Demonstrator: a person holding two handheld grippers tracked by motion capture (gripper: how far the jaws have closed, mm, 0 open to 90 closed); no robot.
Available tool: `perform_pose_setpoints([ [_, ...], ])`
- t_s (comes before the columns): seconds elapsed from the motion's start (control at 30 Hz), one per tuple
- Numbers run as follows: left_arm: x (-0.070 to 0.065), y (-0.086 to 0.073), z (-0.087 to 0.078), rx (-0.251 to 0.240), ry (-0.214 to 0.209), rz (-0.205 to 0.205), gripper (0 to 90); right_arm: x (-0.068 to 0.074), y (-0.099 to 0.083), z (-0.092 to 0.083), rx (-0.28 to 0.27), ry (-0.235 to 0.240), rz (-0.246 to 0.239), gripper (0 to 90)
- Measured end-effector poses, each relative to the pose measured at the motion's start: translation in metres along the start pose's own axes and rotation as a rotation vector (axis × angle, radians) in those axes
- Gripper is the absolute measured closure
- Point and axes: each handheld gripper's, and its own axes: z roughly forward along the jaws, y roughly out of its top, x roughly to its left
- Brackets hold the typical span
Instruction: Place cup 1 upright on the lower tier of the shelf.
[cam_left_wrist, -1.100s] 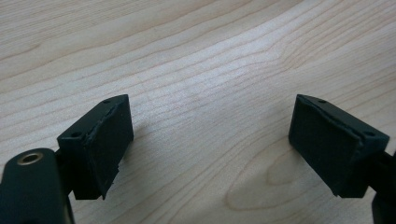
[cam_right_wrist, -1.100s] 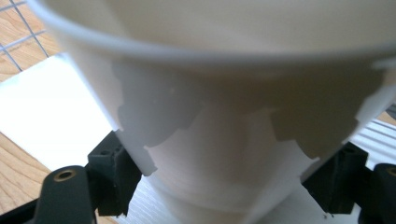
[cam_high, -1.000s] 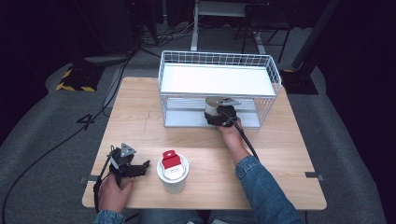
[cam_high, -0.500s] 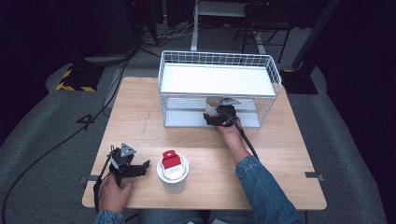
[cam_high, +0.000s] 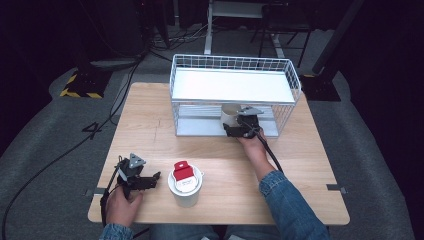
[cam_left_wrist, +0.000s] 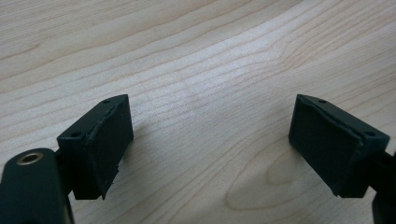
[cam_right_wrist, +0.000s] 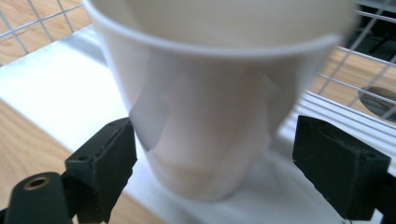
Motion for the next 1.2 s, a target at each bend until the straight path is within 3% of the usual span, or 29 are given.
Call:
perform_pose_setpoints([
  [0.27,-0.001,0.002,0.002,0.008,0.007,-0.007,11.3,-0.001,-0.012,-0.045,-0.012,0.056,0.009,14.4],
  [0.37,-0.003,0.003,0.004,0.010,0.013,-0.016,9.3,-0.004,-0.020,-0.074,-0.024,0.085,-0.011,14.6],
  [0.47,-0.003,0.003,0.004,0.012,0.014,-0.019,8.4,-0.011,-0.030,-0.100,-0.003,0.125,-0.001,15.1],
  [0.53,-0.003,0.003,0.004,0.012,0.011,-0.017,8.4,-0.016,-0.038,-0.115,0.021,0.116,0.004,15.0],
  [0.67,-0.001,0.003,0.004,0.013,-0.002,-0.001,8.1,-0.026,-0.058,-0.140,-0.003,0.103,-0.003,15.0],
  [0.9,0.000,0.005,0.005,0.016,0.000,0.005,7.7,-0.037,-0.086,-0.173,-0.027,0.124,0.031,15.1],
  [0.97,0.000,0.005,0.005,0.016,0.001,0.004,7.7,-0.038,-0.091,-0.183,-0.030,0.160,0.037,15.1],
  [1.03,0.000,0.005,0.005,0.016,0.001,0.004,7.7,-0.038,-0.095,-0.191,-0.038,0.182,0.030,15.2],
  [1.13,0.000,0.005,0.005,0.016,-0.001,-0.003,7.7,-0.036,-0.103,-0.200,-0.043,0.163,0.001,15.5],
  [1.2,0.000,0.005,0.005,0.015,0.000,-0.002,7.6,-0.036,-0.106,-0.203,-0.003,0.162,-0.029,15.5],
])
